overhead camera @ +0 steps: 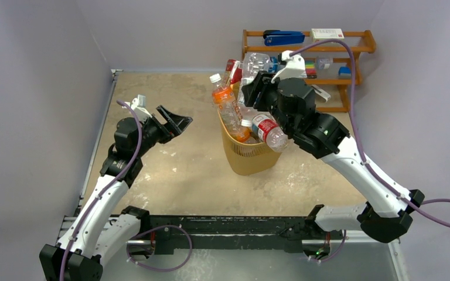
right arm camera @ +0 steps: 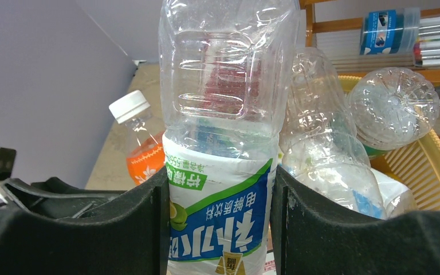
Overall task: Put the plastic bottles in the bin
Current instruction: Place the plastic bottle in the trash bin.
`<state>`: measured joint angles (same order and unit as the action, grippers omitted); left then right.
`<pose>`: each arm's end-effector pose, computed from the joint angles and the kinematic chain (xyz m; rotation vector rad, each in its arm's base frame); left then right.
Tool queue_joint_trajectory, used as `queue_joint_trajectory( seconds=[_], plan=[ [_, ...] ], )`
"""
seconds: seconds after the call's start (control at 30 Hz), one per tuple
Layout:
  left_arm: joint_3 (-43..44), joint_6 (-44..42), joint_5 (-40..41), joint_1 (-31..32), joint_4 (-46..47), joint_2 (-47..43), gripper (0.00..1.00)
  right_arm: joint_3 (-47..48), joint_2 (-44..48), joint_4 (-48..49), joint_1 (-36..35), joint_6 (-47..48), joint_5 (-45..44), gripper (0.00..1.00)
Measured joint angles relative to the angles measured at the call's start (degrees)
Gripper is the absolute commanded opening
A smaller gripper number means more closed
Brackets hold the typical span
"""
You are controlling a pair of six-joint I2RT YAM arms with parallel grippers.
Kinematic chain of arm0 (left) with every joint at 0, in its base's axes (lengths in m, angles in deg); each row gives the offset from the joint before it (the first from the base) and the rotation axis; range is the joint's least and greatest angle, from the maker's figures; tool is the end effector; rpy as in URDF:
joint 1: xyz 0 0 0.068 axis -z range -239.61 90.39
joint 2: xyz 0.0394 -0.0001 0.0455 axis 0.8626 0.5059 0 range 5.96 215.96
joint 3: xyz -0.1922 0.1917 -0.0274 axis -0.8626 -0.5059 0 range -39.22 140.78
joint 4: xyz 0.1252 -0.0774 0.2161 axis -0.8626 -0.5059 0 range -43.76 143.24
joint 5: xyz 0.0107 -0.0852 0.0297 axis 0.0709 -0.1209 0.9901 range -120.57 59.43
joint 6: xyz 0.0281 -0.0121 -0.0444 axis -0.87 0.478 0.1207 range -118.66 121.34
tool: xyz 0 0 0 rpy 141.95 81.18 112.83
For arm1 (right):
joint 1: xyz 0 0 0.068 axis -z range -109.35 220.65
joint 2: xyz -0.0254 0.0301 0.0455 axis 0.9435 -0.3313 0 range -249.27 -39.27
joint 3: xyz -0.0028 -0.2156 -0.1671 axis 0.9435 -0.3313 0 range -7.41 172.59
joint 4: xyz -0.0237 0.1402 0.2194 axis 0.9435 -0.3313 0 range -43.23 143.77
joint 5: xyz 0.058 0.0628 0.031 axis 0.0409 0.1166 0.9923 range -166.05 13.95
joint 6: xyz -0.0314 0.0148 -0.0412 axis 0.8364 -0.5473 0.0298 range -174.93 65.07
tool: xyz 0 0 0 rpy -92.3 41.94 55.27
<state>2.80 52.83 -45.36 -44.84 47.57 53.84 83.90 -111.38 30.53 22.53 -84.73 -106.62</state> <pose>0.1901 -0.0594 0.3224 -0.4033 1.8486 -1.0442 0.1836 0.1777 0.4946 0.1488 1.6593 0.6029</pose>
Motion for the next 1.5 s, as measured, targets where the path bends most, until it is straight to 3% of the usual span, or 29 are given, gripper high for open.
queue_joint_trajectory(
  seconds=[0.33,0.83,1.27,1.4,1.5],
  plan=[
    [0.0,0.0,0.0,0.0,0.0,0.0,0.88,-2.4,-0.7,-0.7,-0.7,2.2,-0.9,0.47],
    [-0.4,0.2,0.0,0.0,0.4,0.0,0.88,-1.5,-1.8,-3.3,-0.7,-1.4,-3.0,0.72],
    [-0.4,0.2,0.0,0.0,0.4,0.0,0.88,0.9,-1.2,-7.3,-0.7,-2.2,-4.9,0.81],
    [-0.4,0.2,0.0,0.0,0.4,0.0,0.88,1.9,-0.6,-7.8,-0.7,-2.2,-5.7,0.99],
    [-0.4,0.1,0.0,0.0,0.4,0.0,0.88,3.0,1.1,-8.6,-0.7,-2.2,-6.5,1.00]
  ],
)
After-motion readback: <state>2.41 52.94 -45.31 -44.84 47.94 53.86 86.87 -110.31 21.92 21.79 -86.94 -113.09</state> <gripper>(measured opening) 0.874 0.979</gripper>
